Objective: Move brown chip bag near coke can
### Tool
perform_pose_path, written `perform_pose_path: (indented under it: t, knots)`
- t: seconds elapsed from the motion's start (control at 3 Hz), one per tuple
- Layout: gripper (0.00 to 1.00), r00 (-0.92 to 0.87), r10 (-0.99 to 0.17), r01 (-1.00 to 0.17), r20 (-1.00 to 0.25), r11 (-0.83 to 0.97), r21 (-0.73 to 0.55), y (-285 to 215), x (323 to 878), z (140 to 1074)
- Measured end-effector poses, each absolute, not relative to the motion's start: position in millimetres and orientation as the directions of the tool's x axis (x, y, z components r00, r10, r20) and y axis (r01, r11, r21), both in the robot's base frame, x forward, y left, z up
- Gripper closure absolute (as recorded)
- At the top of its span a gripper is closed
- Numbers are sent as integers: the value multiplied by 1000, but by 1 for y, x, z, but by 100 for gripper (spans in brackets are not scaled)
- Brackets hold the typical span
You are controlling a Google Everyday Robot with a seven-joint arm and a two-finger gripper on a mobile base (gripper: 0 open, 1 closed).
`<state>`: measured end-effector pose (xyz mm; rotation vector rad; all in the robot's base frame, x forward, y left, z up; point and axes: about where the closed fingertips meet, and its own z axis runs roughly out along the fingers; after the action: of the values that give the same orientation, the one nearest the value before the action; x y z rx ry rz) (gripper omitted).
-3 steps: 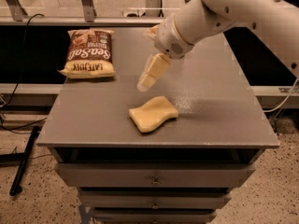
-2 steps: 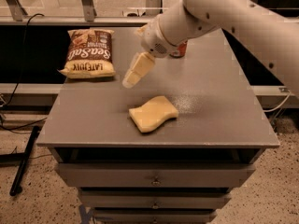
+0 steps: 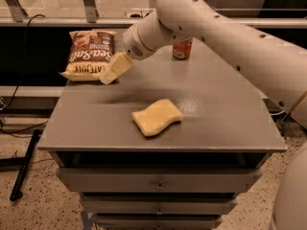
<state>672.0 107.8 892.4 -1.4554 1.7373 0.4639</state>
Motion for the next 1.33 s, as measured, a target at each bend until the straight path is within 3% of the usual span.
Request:
perform_pose_path:
  t: [0.67,1.0,1.33]
  knots:
    - [0,-98,-559,-922,-824,363,-137,147,698,868]
    - [14,-115,-520,-912,-846,394,-118,165,706,859]
    - [36,-120,-497,-905,-860,411,-111,175,711,855]
